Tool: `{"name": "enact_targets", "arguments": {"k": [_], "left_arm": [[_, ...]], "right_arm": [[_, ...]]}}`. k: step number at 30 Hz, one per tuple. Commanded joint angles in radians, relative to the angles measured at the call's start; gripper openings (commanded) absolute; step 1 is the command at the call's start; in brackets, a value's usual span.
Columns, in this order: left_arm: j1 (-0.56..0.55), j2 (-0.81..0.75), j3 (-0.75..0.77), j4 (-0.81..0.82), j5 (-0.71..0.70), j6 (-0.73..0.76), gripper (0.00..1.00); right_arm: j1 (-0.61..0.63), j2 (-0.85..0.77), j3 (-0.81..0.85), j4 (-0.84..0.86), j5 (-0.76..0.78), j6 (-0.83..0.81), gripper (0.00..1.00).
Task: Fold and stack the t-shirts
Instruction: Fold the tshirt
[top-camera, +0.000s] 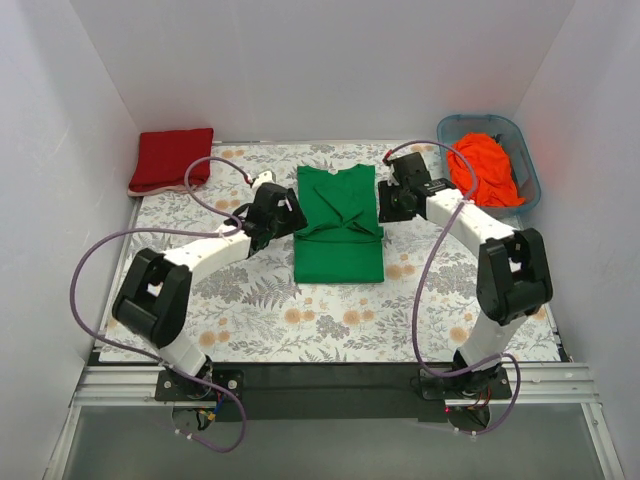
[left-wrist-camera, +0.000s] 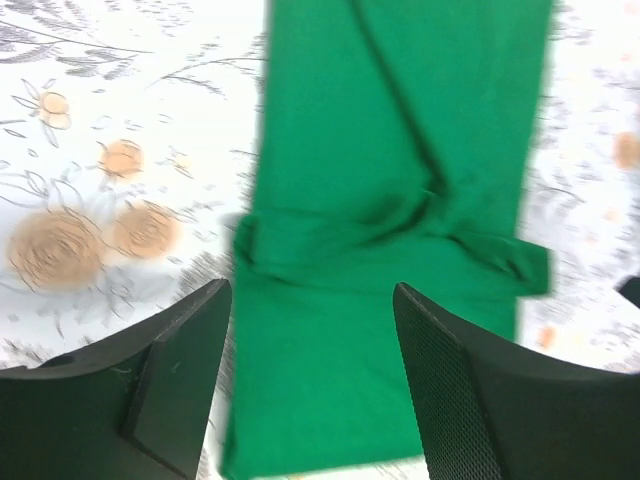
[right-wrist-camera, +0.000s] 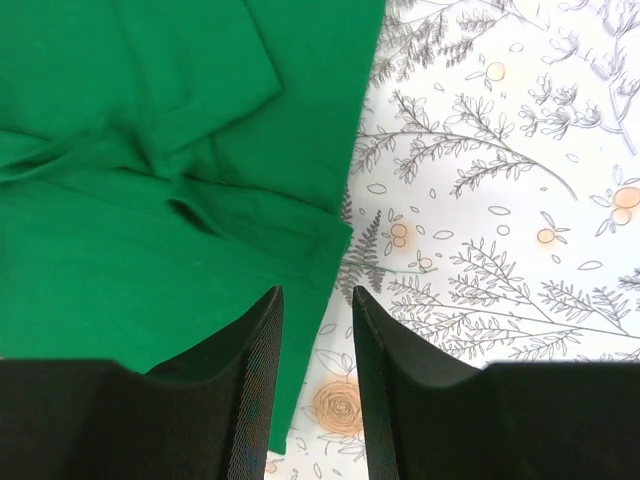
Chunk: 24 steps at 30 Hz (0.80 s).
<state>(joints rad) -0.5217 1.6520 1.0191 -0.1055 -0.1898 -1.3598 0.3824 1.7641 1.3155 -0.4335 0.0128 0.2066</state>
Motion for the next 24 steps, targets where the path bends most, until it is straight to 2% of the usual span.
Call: {"name": "enact_targets", "arguments": {"k": [1,3,4,6,7,8,9,13,24], "left_arm": [[-0.053,-0.121,-0.036,-0.025,-0.034,-0.025,0.65],[-0.098,-0.141,-0.074,-0.029,-0.025,-0.06,0.59],[-0.112,-0.139,-0.088,-0.028,-0.002,-0.074,0.53],[-0.142,-0.118,-0.102,-0.026,0.024,-0.09,0.35],[-0.152,-0.083,-0.102,-0.026,0.033,-0.087,0.27],[-0.161,-0.068,-0.102,-0.031,0.044,-0.087,0.16],[-0.173,-0.055,-0.103,-0.034,0.047,-0.093,0.13],[-0.176,0.001,-0.12,-0.036,0.062,-0.113,0.08],[-0.176,0.043,-0.14,-0.086,0.133,-0.133,0.07]], "right_arm": [[0.024,-0.115,-0.077,0.065,-0.039,0.01,0.41],[0.045,-0.156,-0.129,0.134,-0.094,0.02,0.4],[0.052,-0.163,-0.169,0.16,-0.115,0.025,0.37],[0.065,-0.158,-0.203,0.222,-0.172,0.051,0.31],[0.069,-0.15,-0.214,0.237,-0.189,0.056,0.24],[0.078,-0.131,-0.228,0.265,-0.212,0.062,0.21],[0.081,-0.12,-0.234,0.28,-0.22,0.066,0.18],[0.095,-0.063,-0.242,0.338,-0.246,0.071,0.13],[0.098,0.083,-0.174,0.375,-0.174,0.024,0.12]]}}
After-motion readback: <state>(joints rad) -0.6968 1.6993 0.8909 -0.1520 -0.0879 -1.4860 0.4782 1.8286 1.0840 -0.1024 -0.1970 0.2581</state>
